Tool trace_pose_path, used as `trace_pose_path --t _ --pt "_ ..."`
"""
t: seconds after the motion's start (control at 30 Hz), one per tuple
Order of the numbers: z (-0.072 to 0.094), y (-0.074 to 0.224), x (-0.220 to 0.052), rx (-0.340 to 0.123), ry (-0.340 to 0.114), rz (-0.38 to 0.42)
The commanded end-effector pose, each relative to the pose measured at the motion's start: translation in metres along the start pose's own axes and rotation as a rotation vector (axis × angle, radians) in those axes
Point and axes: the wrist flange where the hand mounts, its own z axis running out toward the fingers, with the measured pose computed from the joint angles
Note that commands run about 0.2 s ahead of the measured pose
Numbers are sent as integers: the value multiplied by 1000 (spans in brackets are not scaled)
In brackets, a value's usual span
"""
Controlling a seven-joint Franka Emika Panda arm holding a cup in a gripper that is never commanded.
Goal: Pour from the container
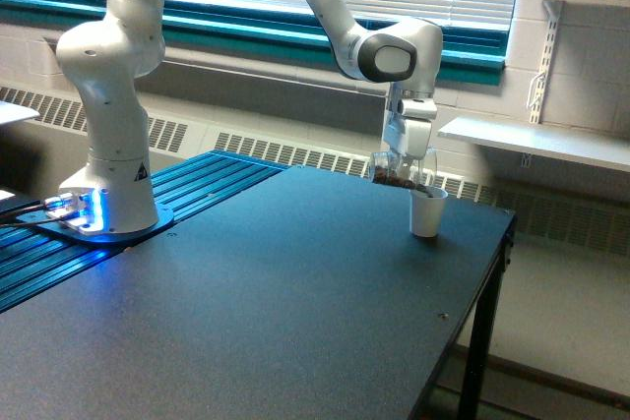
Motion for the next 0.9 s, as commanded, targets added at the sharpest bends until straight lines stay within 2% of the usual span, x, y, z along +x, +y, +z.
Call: trace_pose_path --t 0.03,0.9 --pt "-2 -1 1 -9 2 -19" --pt "0 -4 -1 -29 -9 -45"
